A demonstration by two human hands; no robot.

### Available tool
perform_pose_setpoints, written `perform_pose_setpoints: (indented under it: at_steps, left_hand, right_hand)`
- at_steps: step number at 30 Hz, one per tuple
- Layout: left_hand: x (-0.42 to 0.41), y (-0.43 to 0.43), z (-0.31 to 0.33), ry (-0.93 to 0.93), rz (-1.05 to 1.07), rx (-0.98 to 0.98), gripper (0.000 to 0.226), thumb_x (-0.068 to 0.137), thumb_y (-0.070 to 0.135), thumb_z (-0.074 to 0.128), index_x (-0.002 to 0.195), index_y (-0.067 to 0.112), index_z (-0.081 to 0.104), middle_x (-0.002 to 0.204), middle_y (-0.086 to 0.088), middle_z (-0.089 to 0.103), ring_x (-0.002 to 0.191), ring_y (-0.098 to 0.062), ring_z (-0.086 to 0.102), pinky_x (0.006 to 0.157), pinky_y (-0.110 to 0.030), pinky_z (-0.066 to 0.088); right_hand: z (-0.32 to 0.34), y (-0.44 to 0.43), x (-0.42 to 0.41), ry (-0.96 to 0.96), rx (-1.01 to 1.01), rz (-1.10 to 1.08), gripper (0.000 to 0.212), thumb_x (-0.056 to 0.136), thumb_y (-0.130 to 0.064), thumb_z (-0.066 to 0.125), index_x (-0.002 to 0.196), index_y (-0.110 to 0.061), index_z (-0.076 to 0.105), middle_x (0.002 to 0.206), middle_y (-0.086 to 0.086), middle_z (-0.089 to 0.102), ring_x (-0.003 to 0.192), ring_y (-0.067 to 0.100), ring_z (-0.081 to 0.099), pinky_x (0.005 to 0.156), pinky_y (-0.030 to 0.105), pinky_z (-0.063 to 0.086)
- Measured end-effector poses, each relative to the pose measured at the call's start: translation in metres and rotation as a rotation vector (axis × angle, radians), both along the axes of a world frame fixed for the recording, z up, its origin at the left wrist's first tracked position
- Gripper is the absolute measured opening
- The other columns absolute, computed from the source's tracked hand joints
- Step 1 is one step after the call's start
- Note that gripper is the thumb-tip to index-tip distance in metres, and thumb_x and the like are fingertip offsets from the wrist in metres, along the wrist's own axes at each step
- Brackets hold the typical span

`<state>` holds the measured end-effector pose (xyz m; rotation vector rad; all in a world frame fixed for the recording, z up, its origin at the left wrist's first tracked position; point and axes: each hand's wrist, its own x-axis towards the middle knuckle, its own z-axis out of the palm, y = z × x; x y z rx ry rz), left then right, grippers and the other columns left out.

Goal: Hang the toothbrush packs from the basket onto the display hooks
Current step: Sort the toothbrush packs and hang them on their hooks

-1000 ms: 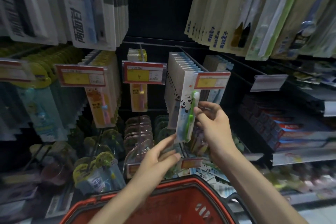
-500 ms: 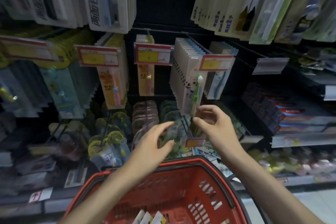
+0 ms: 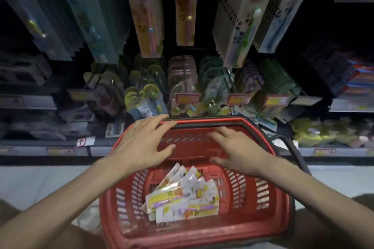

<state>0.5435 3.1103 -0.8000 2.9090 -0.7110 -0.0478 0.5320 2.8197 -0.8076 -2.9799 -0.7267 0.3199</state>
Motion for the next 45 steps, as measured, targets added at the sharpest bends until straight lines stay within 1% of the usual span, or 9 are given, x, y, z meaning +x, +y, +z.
perform_pose_setpoints:
  at_steps: [6, 11, 17, 26, 29, 32, 36, 42, 45]
  left_hand:
    - [-0.037, 0.045, -0.049, 0.037, 0.006, 0.178, 0.065, 0.086, 0.059, 0.045, 0.139, 0.025, 0.062, 0.143, -0.011, 0.061, 0.129, -0.031, 0.062, 0.110, -0.049, 0.047]
    - [-0.048, 0.054, -0.065, 0.077, -0.041, 0.268, 0.061, 0.089, 0.054, 0.043, 0.139, 0.024, 0.063, 0.145, -0.012, 0.059, 0.135, -0.032, 0.056, 0.119, -0.053, 0.038]
    - [-0.032, 0.034, -0.036, -0.062, -0.012, 0.092, 0.056, 0.092, 0.046, 0.063, 0.142, 0.021, 0.059, 0.147, -0.012, 0.057, 0.136, -0.032, 0.054, 0.117, -0.050, 0.040]
    - [0.023, 0.009, 0.032, -0.269, 0.078, -0.131, 0.058, 0.099, 0.050, 0.053, 0.152, 0.027, 0.045, 0.158, -0.003, 0.044, 0.144, -0.026, 0.044, 0.117, -0.046, 0.039]
    - [0.044, 0.003, 0.061, -0.283, 0.134, -0.303, 0.055, 0.101, 0.045, 0.054, 0.152, 0.030, 0.044, 0.156, 0.004, 0.043, 0.137, -0.022, 0.049, 0.110, -0.042, 0.045]
    - [0.061, -0.004, 0.088, -0.241, 0.161, -0.542, 0.050, 0.103, 0.041, 0.055, 0.151, 0.034, 0.044, 0.150, 0.013, 0.043, 0.115, -0.015, 0.057, 0.093, -0.035, 0.049]
    - [0.083, -0.013, 0.112, -0.210, 0.175, -0.756, 0.047, 0.104, 0.038, 0.056, 0.149, 0.039, 0.044, 0.142, 0.018, 0.047, 0.125, -0.002, 0.051, 0.096, -0.027, 0.045]
    - [0.112, -0.026, 0.123, -0.152, 0.243, -1.032, 0.040, 0.102, 0.032, 0.061, 0.140, 0.042, 0.052, 0.140, 0.016, 0.056, 0.127, 0.001, 0.052, 0.105, -0.025, 0.045]
    - [0.121, -0.032, 0.122, -0.106, 0.281, -1.122, 0.038, 0.102, 0.030, 0.062, 0.138, 0.040, 0.055, 0.135, 0.017, 0.060, 0.120, 0.004, 0.057, 0.095, -0.012, 0.046]
  right_hand:
    - [-0.059, 0.010, -0.031, 0.221, -0.226, 0.063, 0.063, 0.097, -0.054, 0.059, 0.147, -0.021, 0.042, 0.143, 0.008, 0.045, 0.132, 0.034, 0.049, 0.103, 0.045, 0.044]
    - [-0.074, 0.020, -0.040, 0.269, -0.299, 0.128, 0.059, 0.100, -0.050, 0.056, 0.151, -0.025, 0.041, 0.140, 0.008, 0.049, 0.130, 0.032, 0.051, 0.105, 0.043, 0.043]
    - [-0.024, 0.044, -0.002, 0.003, 0.045, 0.099, 0.052, 0.097, -0.046, 0.062, 0.139, -0.017, 0.055, 0.126, 0.006, 0.060, 0.117, 0.029, 0.061, 0.095, 0.041, 0.052]
    - [0.053, 0.075, 0.060, -0.340, 0.437, -0.048, 0.035, 0.099, -0.034, 0.064, 0.132, -0.021, 0.061, 0.121, -0.002, 0.064, 0.108, 0.015, 0.064, 0.088, 0.033, 0.054]
    - [0.082, 0.083, 0.084, -0.468, 0.581, -0.163, 0.028, 0.099, -0.026, 0.064, 0.126, -0.019, 0.064, 0.113, -0.001, 0.067, 0.106, 0.013, 0.063, 0.089, 0.030, 0.052]
    - [0.104, 0.092, 0.115, -0.543, 0.749, -0.320, 0.020, 0.101, -0.028, 0.062, 0.118, -0.019, 0.067, 0.106, -0.003, 0.070, 0.098, 0.012, 0.065, 0.087, 0.031, 0.054]
    - [0.115, 0.104, 0.162, -0.545, 0.978, -0.503, 0.017, 0.101, -0.036, 0.063, 0.110, -0.023, 0.067, 0.103, -0.003, 0.070, 0.094, 0.012, 0.067, 0.086, 0.038, 0.057]
    - [0.127, 0.118, 0.226, -0.585, 1.074, -0.680, 0.036, 0.093, -0.041, 0.073, 0.121, -0.020, 0.063, 0.116, 0.001, 0.068, 0.107, 0.020, 0.066, 0.097, 0.044, 0.055]
    - [0.129, 0.120, 0.242, -0.617, 1.132, -0.678, 0.054, 0.088, -0.049, 0.075, 0.132, -0.023, 0.058, 0.133, 0.000, 0.058, 0.125, 0.018, 0.057, 0.106, 0.037, 0.047]
